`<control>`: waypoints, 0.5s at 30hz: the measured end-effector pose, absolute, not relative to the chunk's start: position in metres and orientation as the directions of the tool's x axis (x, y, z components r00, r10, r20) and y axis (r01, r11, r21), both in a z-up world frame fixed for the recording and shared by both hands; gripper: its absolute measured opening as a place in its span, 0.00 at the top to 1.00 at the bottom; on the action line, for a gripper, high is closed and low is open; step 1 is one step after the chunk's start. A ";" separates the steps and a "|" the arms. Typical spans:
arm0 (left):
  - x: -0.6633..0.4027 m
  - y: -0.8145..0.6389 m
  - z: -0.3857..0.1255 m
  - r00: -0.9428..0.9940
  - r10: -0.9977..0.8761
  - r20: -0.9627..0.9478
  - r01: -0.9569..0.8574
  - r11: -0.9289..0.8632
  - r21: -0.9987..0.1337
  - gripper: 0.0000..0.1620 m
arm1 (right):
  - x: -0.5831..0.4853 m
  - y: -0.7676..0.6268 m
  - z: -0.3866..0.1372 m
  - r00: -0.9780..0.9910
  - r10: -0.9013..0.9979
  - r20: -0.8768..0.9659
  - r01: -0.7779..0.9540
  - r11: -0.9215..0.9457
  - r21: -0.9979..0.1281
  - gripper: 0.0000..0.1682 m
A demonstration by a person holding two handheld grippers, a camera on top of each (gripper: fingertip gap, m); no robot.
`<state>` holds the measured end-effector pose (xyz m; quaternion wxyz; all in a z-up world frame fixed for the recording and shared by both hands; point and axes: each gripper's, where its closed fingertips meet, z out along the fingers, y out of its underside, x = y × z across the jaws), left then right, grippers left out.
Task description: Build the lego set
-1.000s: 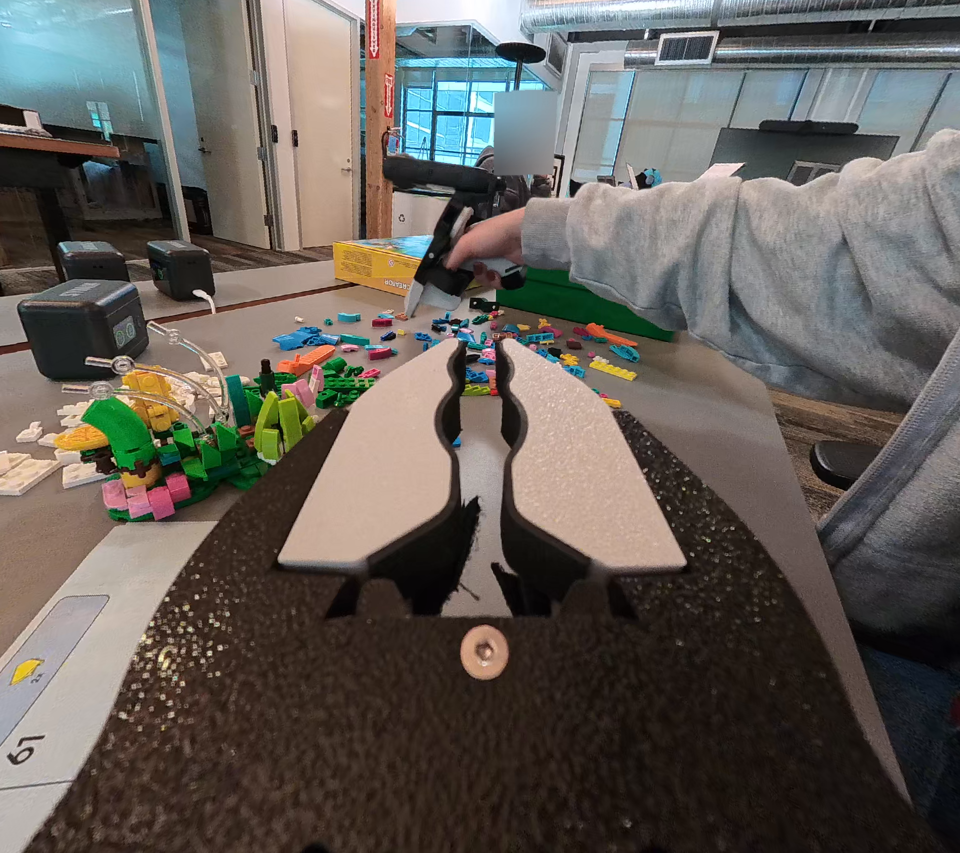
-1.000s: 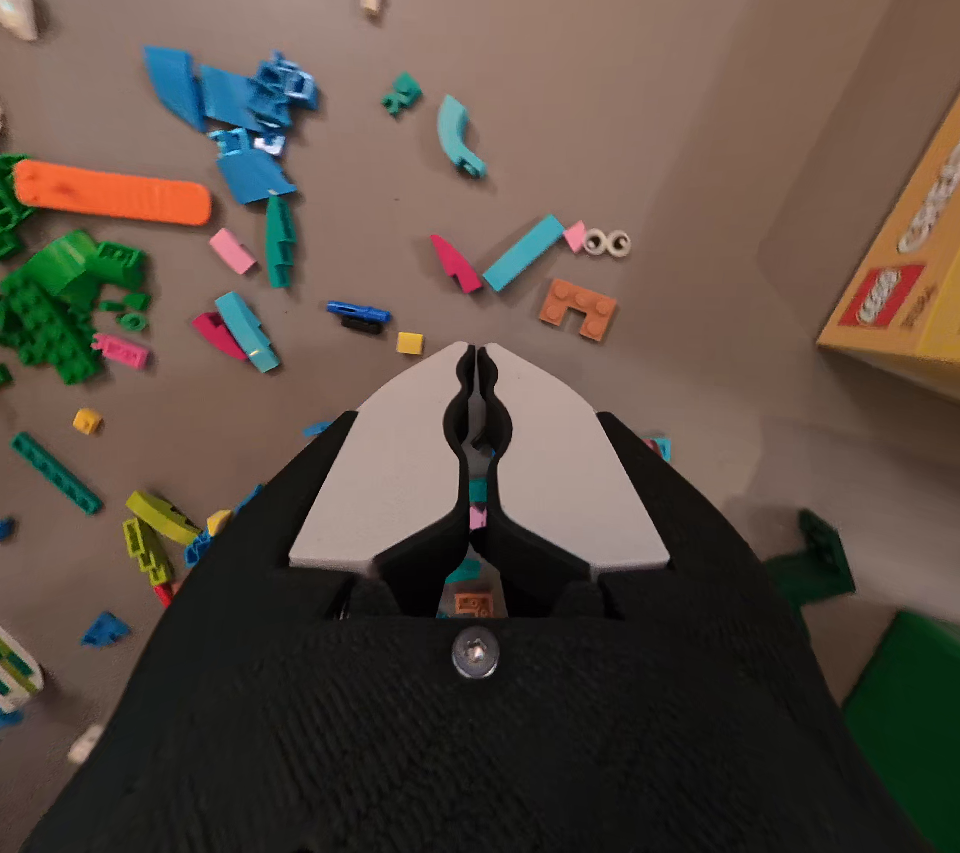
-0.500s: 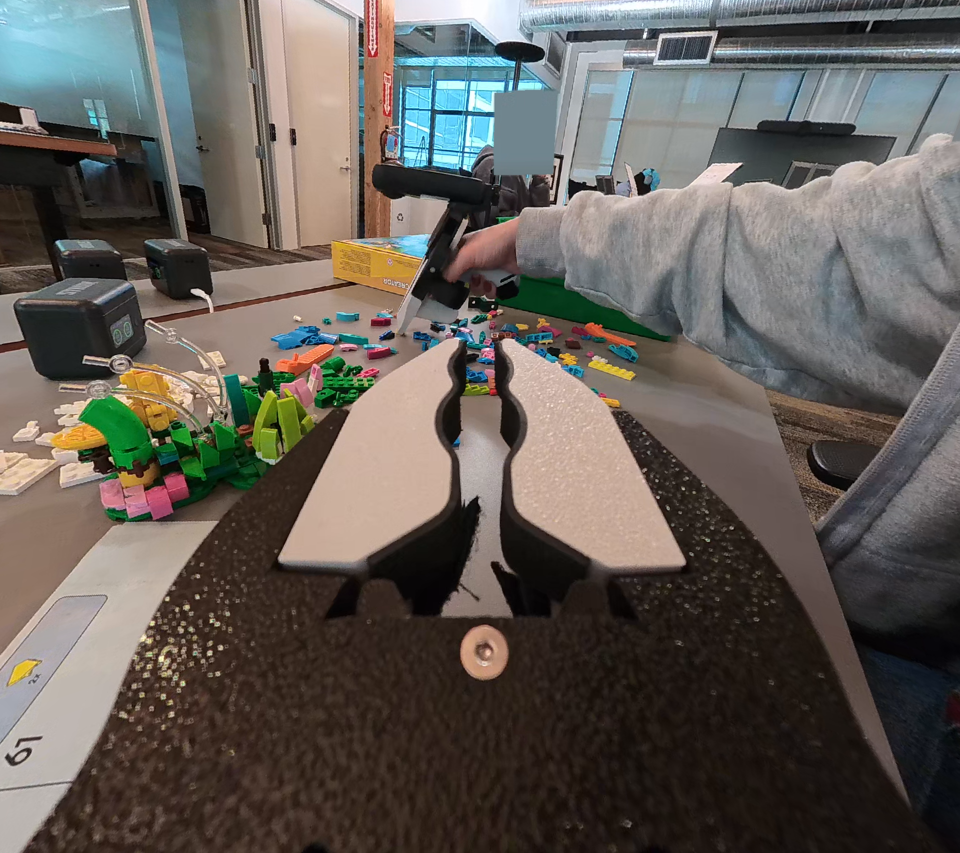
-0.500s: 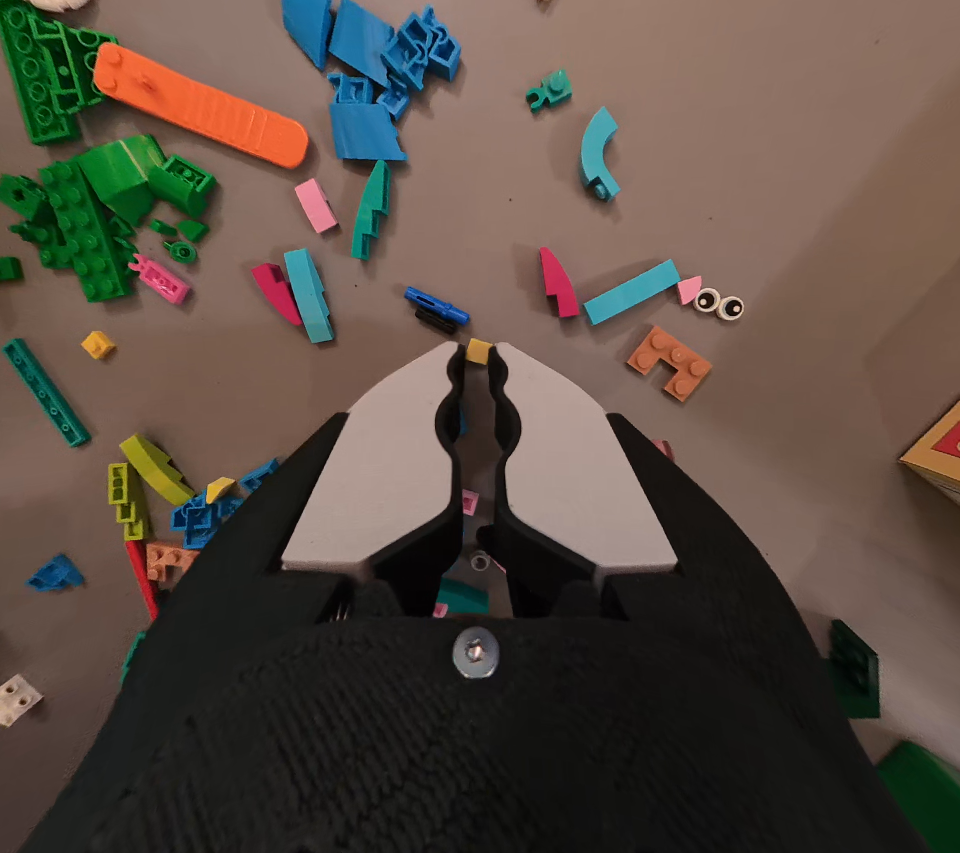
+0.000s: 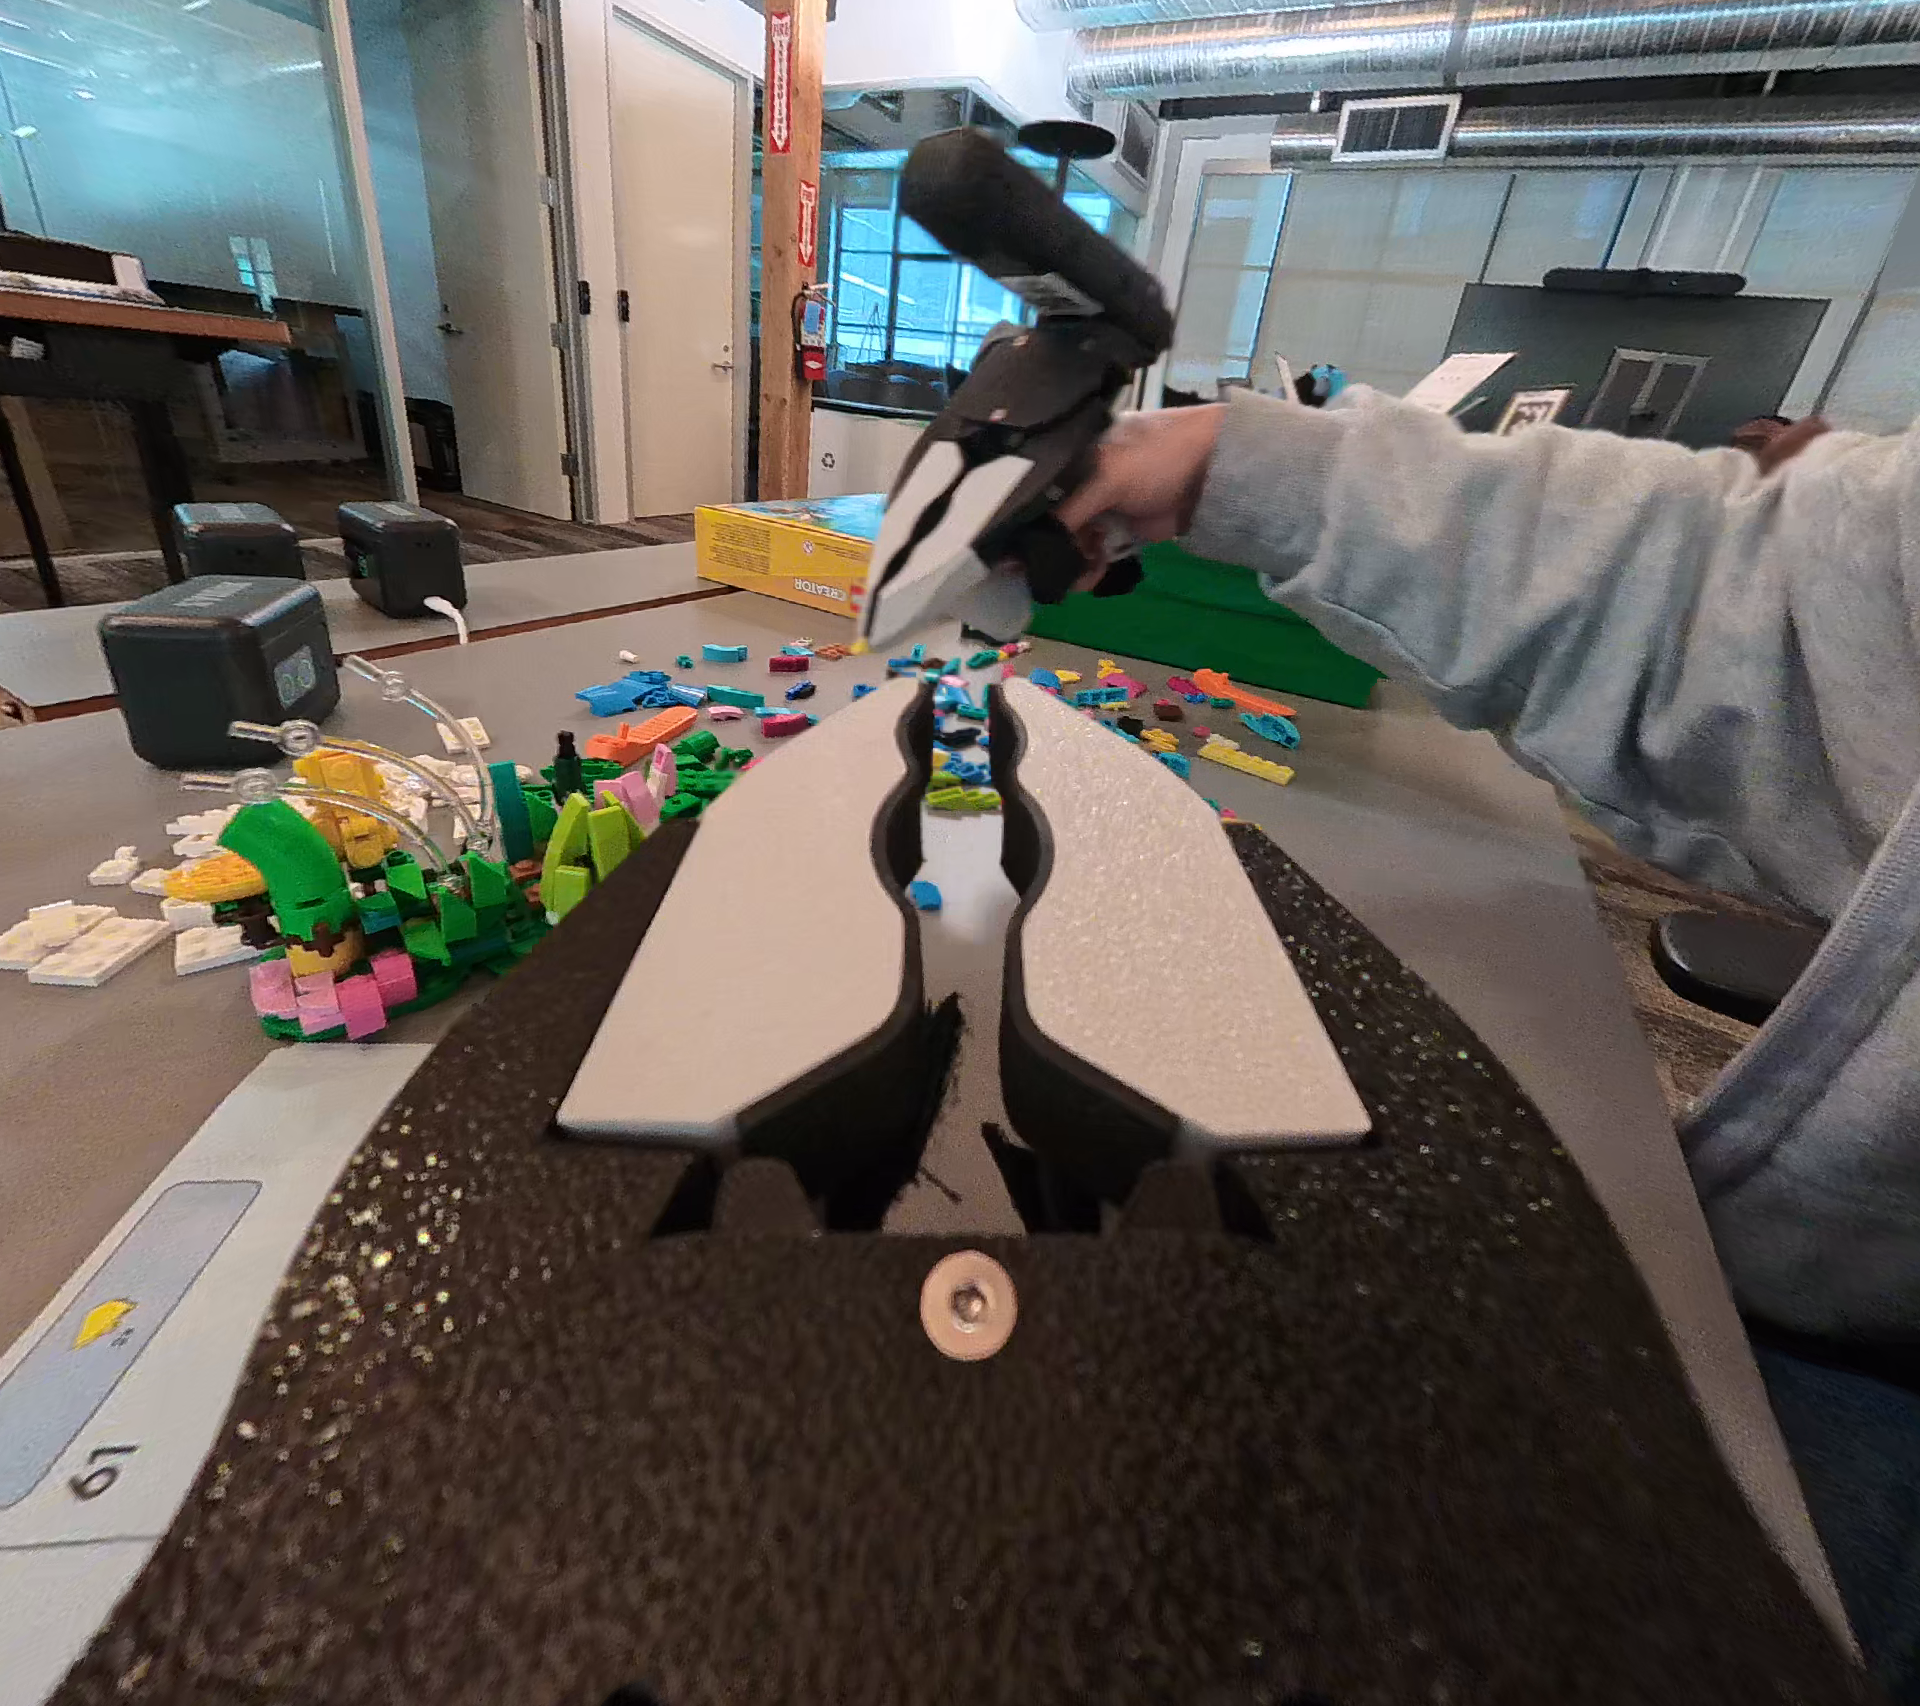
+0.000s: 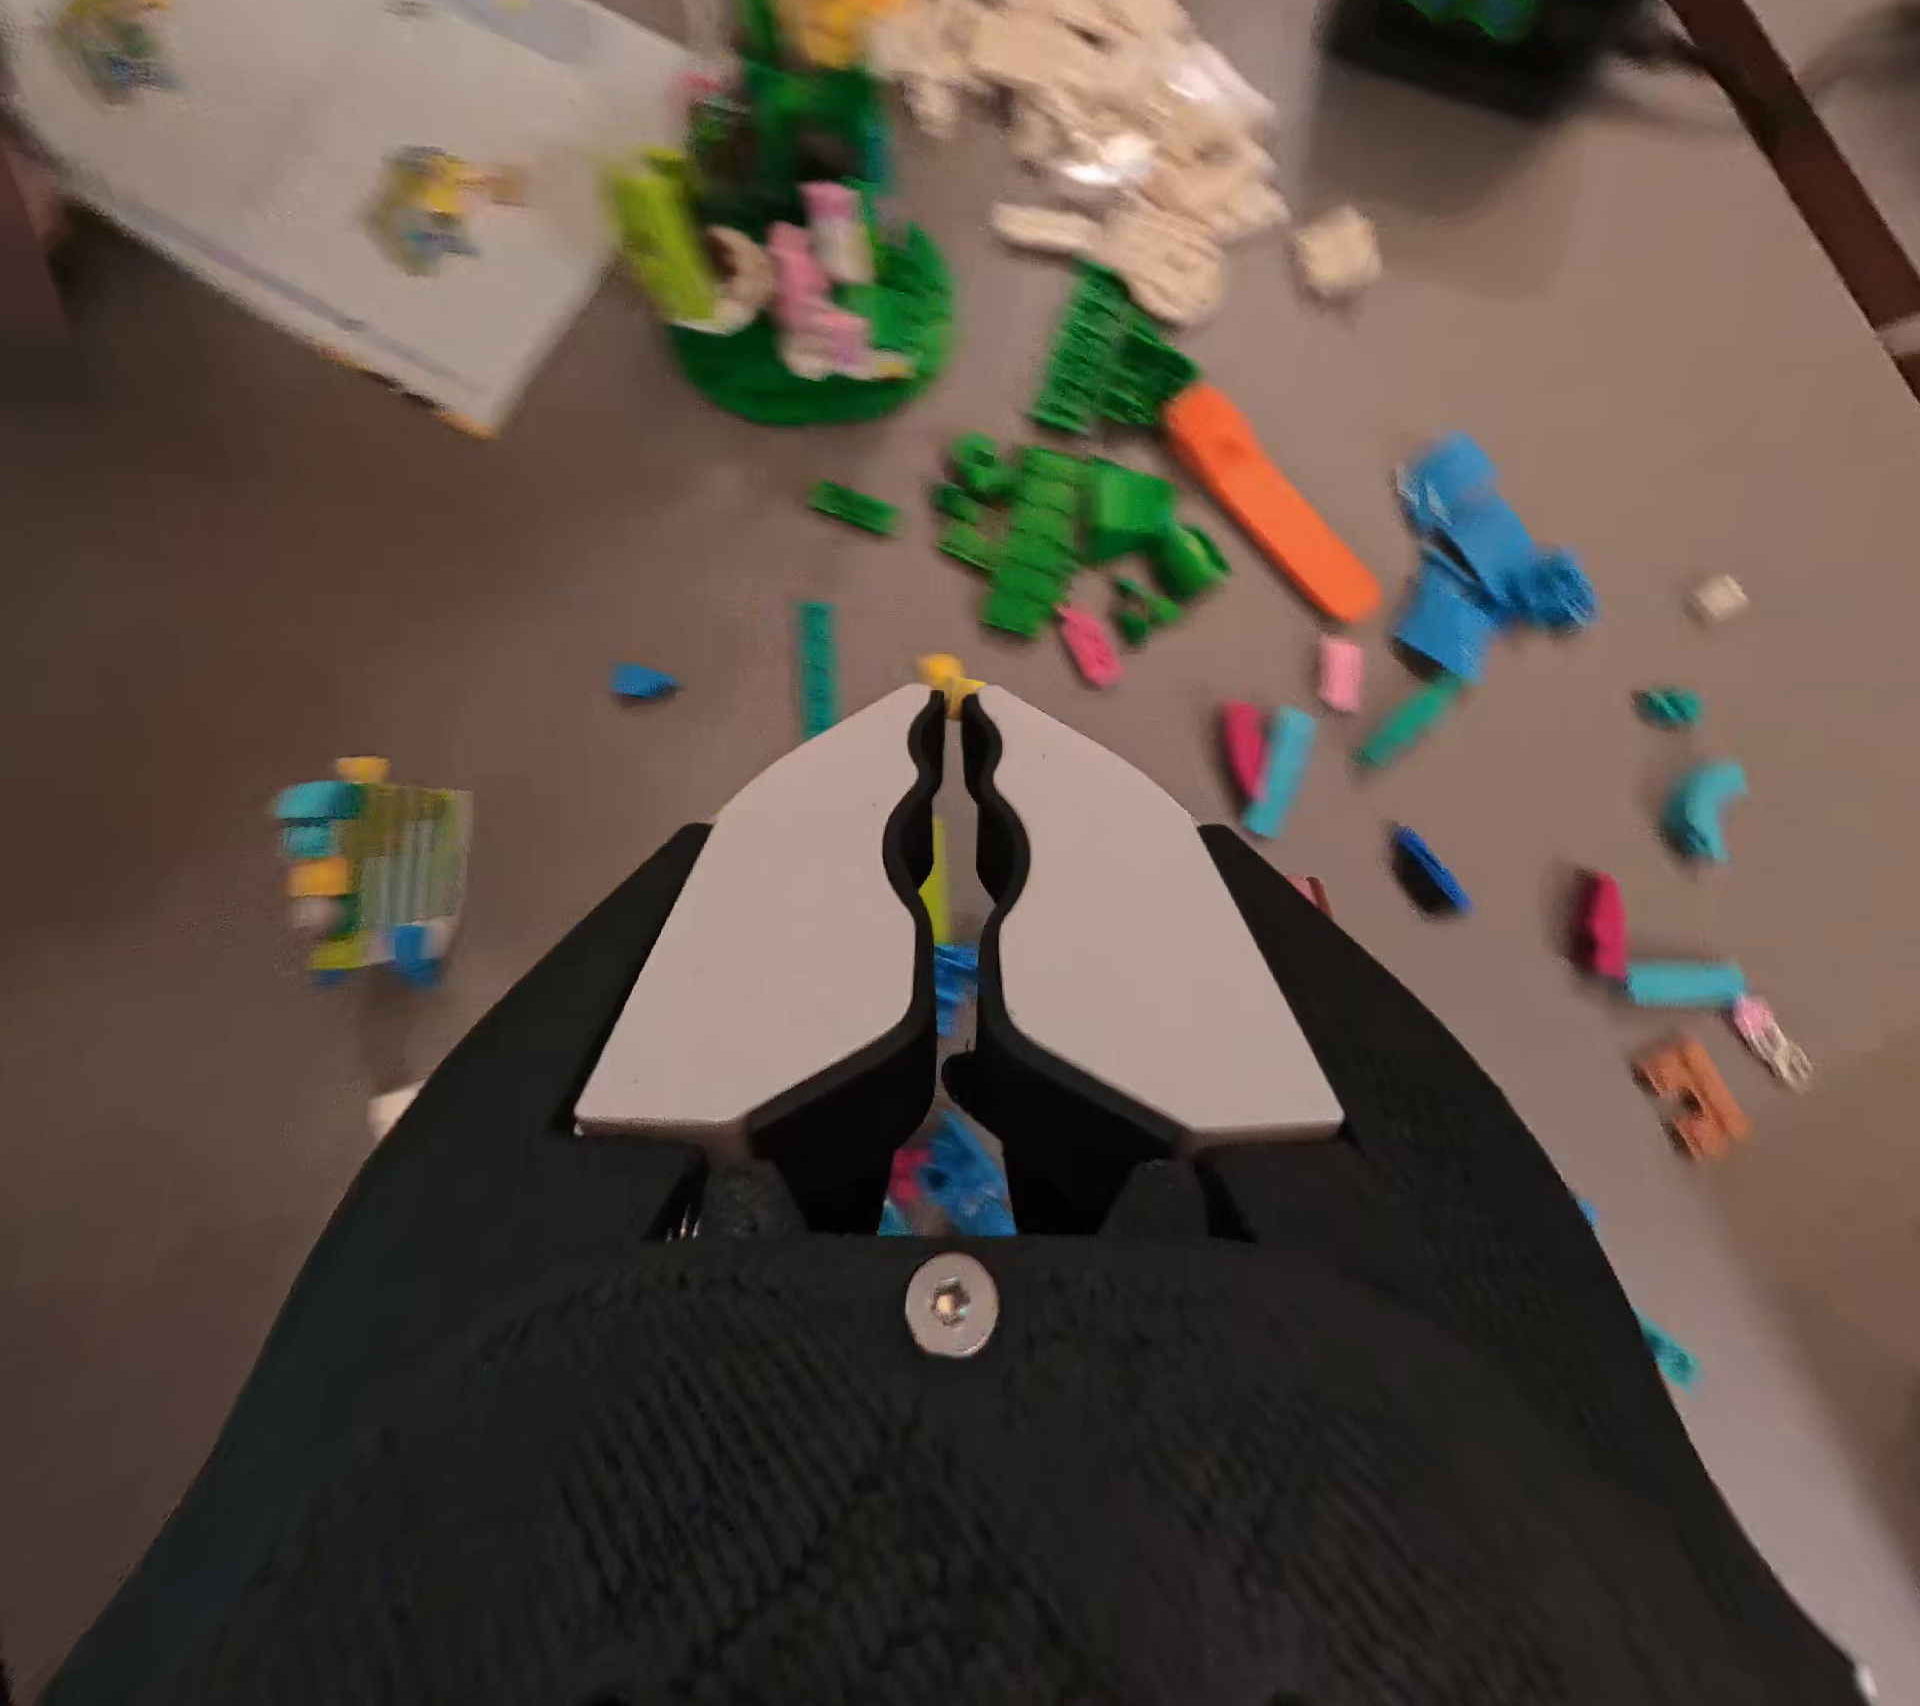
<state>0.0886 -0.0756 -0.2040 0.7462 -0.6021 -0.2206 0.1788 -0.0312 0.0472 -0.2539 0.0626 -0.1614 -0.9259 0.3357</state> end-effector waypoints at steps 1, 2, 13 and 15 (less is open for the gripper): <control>0.088 -0.078 -0.203 0.832 0.544 0.111 -0.010 0.216 -0.976 0.95 | -0.013 0.034 -0.250 -0.959 0.282 0.019 0.204 0.738 -0.643 0.99; 0.087 -0.080 -0.201 0.825 0.554 0.109 -0.019 0.221 -0.975 0.94 | 0.005 0.022 -0.248 -0.975 0.219 0.034 0.147 0.756 -0.638 0.99; 0.083 -0.093 -0.193 0.792 0.604 0.086 -0.072 0.232 -0.970 0.95 | 0.142 -0.036 -0.298 -0.957 -0.280 0.071 -0.286 0.886 -0.364 0.99; 0.083 -0.092 -0.193 0.792 0.606 0.079 -0.077 0.228 -0.971 0.95 | 0.148 -0.035 -0.311 -0.951 -0.304 0.052 -0.304 0.896 -0.324 0.99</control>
